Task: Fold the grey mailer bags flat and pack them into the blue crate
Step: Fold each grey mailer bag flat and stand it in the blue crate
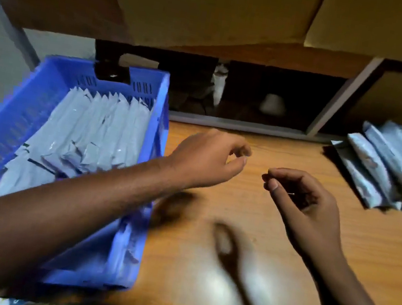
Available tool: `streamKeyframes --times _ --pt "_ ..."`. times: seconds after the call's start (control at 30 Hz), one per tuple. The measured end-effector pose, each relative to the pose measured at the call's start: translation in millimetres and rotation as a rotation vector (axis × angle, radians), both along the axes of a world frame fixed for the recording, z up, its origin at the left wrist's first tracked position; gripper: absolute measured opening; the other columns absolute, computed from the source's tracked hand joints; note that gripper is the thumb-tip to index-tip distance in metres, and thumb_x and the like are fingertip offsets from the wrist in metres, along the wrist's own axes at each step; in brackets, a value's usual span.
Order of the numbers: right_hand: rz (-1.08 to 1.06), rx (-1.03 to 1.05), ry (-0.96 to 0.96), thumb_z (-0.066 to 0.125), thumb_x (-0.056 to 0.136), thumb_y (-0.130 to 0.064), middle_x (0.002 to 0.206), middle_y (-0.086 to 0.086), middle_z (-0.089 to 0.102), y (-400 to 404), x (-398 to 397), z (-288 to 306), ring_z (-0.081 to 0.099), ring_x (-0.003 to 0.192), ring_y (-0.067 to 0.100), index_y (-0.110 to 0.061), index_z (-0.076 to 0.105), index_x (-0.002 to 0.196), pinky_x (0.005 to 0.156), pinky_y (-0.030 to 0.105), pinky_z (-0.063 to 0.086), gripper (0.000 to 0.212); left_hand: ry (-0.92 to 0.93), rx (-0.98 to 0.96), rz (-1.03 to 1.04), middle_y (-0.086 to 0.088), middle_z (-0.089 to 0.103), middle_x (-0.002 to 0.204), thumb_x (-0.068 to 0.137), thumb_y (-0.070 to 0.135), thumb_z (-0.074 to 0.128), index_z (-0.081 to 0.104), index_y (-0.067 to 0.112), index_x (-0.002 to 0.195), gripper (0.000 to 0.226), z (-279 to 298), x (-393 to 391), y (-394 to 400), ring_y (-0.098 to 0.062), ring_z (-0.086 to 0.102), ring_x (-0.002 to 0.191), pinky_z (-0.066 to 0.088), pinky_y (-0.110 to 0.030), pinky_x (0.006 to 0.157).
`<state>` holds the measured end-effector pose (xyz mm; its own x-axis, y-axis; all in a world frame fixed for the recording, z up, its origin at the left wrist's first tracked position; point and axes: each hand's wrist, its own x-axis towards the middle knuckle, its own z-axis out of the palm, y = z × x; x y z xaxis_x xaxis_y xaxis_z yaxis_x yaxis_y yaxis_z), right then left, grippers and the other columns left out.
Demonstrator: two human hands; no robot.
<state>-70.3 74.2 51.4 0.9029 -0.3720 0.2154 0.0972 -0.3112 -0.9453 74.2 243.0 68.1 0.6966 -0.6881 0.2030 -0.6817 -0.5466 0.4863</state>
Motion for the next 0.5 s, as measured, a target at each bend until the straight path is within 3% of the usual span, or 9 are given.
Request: streamKeyframes --times 0.1,0.27,0.4,0.5 --pt "-0.117 0.014 0.061 0.073 0.094 -0.009 0.099 -0.005 0.078 -77.3 -14.3 -24.9 0.073 0.096 0.013 -0.02 0.075 0.103 0.081 0.023 0.056 0.015 0.016 0.078 -0.06 0.018 0.071 0.111 0.091 0.046 0.052 0.068 0.036 0.116 0.032 -23.8 -4.0 -90.7 -0.009 0.064 0.105 0.055 -0.038 0.086" --pt "-0.281 -0.1 0.208 0.074 0.093 -0.016 0.1 -0.013 0.075 -180.6 -32.1 -86.7 0.07 0.09 0.004 -0.03 0.074 0.103 0.077 0.032 0.058 0.017 0.033 0.164 -0.1 0.012 0.066 0.128 0.097 0.038 0.055 0.064 0.032 0.127 0.031 -68.2 -16.2 -209.4 -0.013 0.058 0.12 0.05 -0.033 0.092" --pt "-0.408 -0.502 0.307 0.07 0.092 -0.022 0.126 0.003 0.068 -264.5 -15.9 -136.9 0.061 0.115 0.026 -0.018 0.069 0.125 0.097 0.039 0.05 0.033 0.074 0.202 -0.085 0.005 0.065 0.134 0.097 0.032 0.055 0.064 0.027 0.129 0.033 -94.3 -22.7 -269.3 -0.018 0.057 0.125 0.05 -0.039 0.098" --pt "-0.42 -0.748 0.368 0.058 0.095 -0.019 0.129 0.012 0.058 -311.4 5.7 -161.6 0.053 0.118 0.035 -0.01 0.063 0.123 0.098 0.04 0.043 0.029 0.095 0.207 -0.082 0.005 0.065 0.133 0.098 0.031 0.055 0.065 0.025 0.129 0.033 -106.3 -26.3 -299.5 -0.018 0.058 0.123 0.05 -0.036 0.096"
